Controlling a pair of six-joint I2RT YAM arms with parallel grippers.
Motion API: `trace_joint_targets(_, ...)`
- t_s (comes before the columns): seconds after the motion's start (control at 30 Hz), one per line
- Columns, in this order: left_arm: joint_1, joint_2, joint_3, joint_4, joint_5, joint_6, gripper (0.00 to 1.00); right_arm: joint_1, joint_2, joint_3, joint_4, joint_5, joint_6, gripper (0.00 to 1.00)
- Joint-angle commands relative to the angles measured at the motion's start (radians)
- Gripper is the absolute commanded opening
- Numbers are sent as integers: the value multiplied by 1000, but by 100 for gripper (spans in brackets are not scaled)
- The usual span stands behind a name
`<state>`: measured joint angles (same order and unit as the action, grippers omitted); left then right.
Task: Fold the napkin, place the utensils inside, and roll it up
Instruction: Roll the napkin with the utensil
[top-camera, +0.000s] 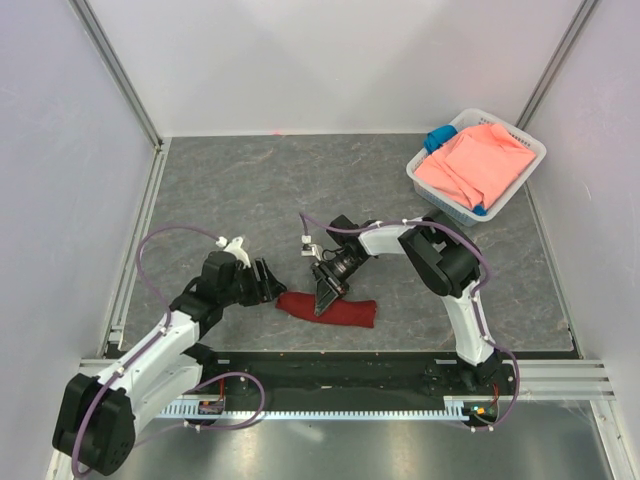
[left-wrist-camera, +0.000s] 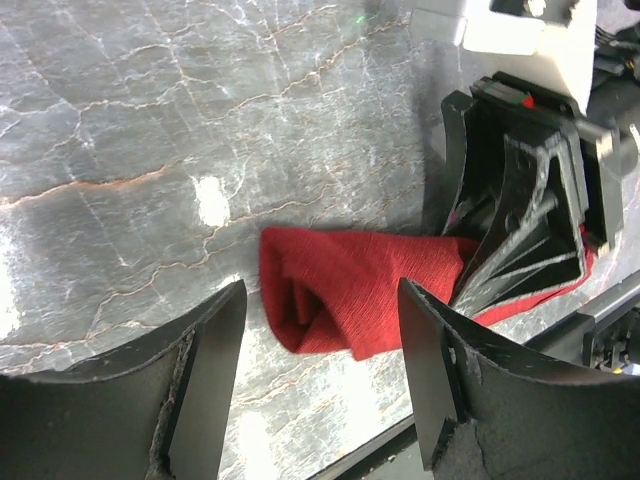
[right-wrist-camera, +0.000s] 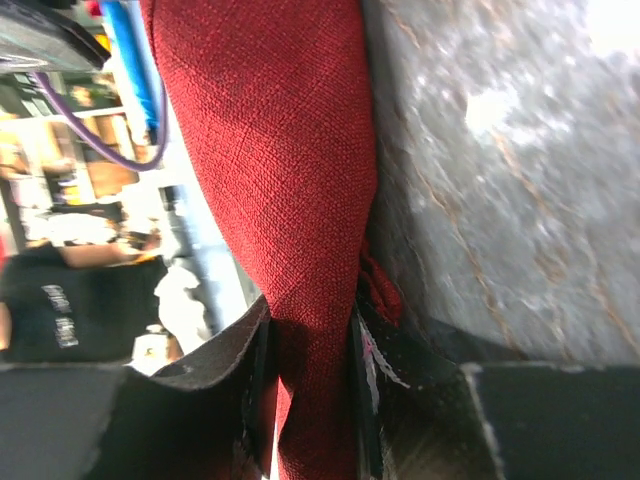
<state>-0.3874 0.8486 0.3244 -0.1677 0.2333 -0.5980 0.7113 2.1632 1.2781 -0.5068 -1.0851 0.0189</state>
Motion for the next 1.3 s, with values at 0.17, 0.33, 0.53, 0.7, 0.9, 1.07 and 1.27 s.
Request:
trace_joint_targets(0.17, 1, 15, -59, 89, 60, -14, 61, -36, 95, 33, -24, 5, 27, 37)
trace_joint_targets(0.33, 1, 33, -94, 163, 57, -23, 59, -44, 110, 44, -21, 20, 39, 42)
trace_joint_targets(0.53, 1, 104, -91, 215, 69, -28, 54, -46, 95, 46, -21, 42, 46, 47)
trace_joint_targets(0.7, 2, 125, -88, 215, 66, -31, 40, -47, 32, 50, -21, 100, 61, 67)
trace_joint_targets(0.9, 2, 159, -82, 218, 66, -34, 31, -46, -95, 52, -18, 261, 21, 86)
trace_joint_targets(1.07, 1, 196, -71, 229, 70, -34, 30, -46, -221, -3, 82, 330, 16, 93)
trace_joint_targets(1.27, 1, 251, -45, 234, 74, -36, 30, -30, -390, -114, 204, 418, -10, 98)
